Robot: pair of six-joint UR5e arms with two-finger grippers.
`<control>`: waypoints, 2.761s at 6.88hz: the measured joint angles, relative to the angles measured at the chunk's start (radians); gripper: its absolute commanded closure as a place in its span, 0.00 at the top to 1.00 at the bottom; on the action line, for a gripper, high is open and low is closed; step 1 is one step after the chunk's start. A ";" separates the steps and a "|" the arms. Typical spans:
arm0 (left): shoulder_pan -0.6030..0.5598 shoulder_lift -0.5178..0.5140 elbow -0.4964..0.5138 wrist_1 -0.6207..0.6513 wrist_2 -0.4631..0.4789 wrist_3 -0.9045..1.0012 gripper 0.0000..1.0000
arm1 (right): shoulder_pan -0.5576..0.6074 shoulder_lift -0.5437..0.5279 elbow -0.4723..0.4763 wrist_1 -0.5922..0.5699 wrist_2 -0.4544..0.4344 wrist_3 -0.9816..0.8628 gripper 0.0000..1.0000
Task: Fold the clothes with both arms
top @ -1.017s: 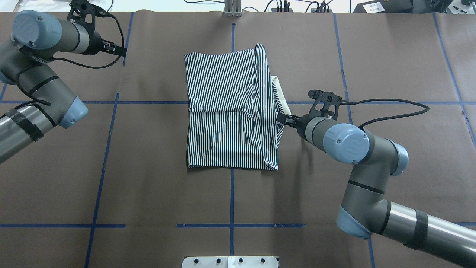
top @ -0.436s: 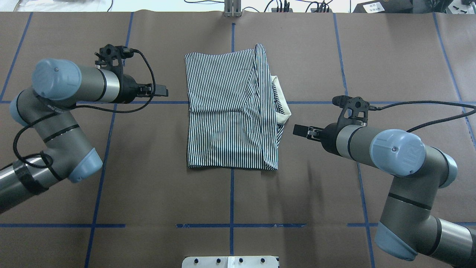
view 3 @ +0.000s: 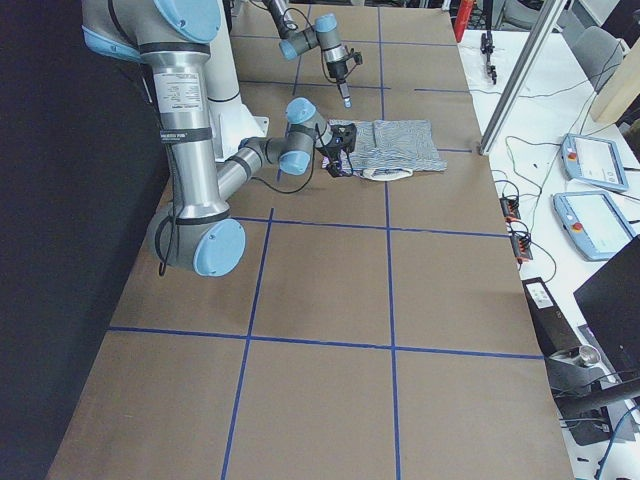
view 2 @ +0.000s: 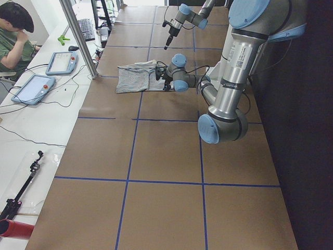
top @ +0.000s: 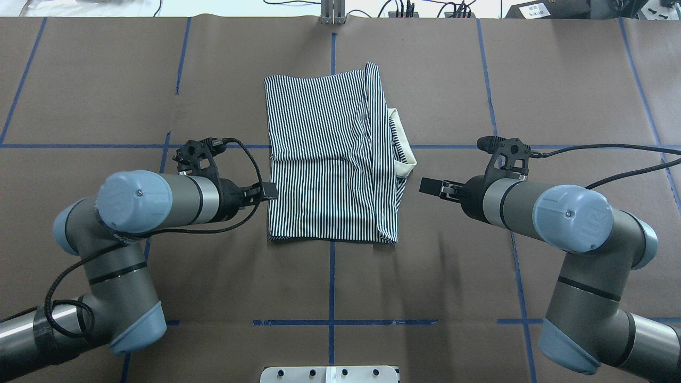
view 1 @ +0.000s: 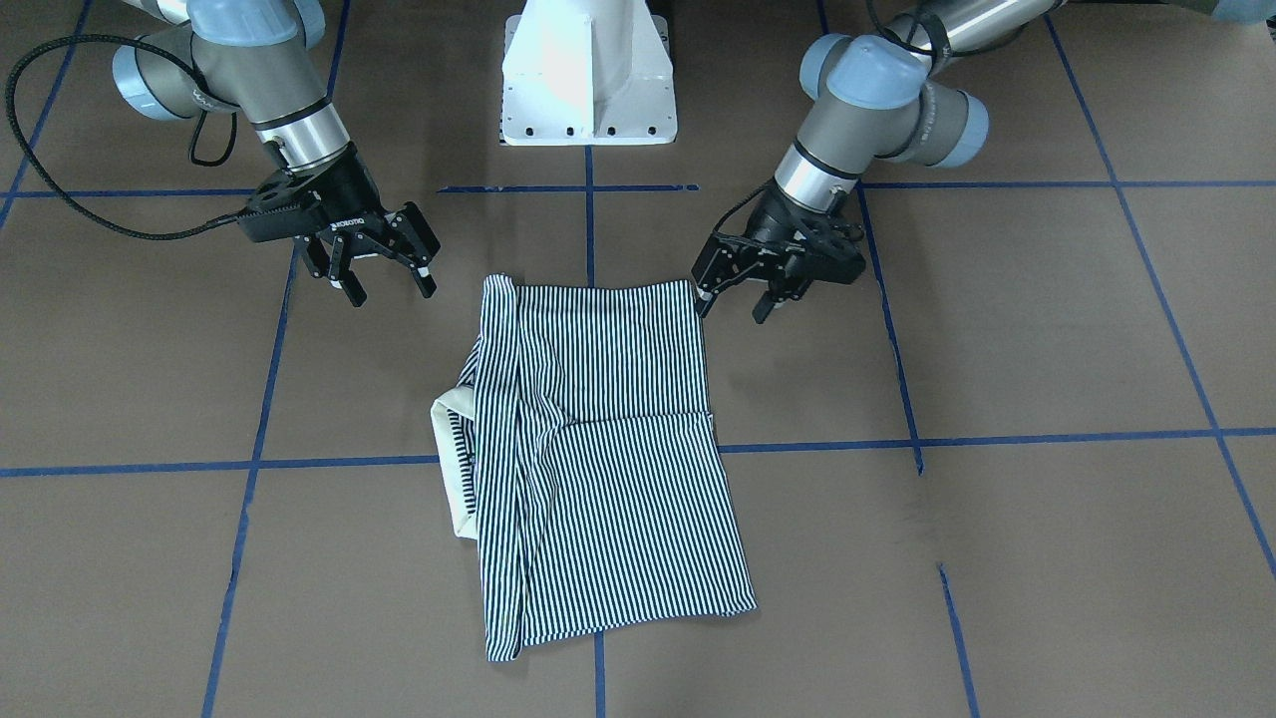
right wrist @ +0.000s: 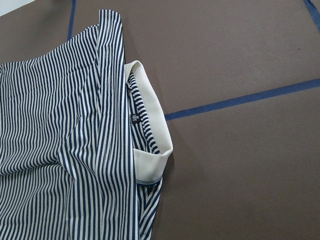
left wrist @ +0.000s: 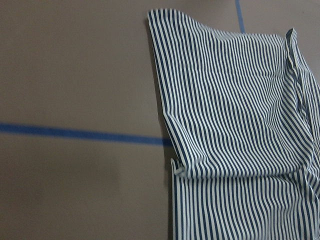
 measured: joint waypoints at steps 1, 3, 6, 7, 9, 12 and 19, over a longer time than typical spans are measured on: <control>0.030 -0.012 0.003 0.034 0.025 -0.036 0.59 | 0.000 0.001 0.000 0.000 0.000 0.000 1.00; 0.048 -0.027 0.020 0.065 0.037 -0.052 0.57 | 0.002 0.002 0.000 0.000 -0.001 0.000 1.00; 0.052 -0.054 0.059 0.085 0.038 -0.053 0.57 | 0.003 0.002 0.000 0.000 -0.001 0.000 1.00; 0.053 -0.055 0.062 0.086 0.038 -0.053 0.57 | 0.003 0.002 0.000 0.000 -0.001 0.001 1.00; 0.062 -0.055 0.066 0.086 0.038 -0.053 0.57 | 0.003 0.002 -0.001 0.000 -0.001 0.002 1.00; 0.072 -0.056 0.069 0.086 0.039 -0.054 0.47 | 0.003 0.001 -0.001 0.000 -0.001 0.002 1.00; 0.082 -0.061 0.066 0.083 0.042 -0.053 0.00 | 0.003 0.001 -0.003 0.000 -0.001 0.002 1.00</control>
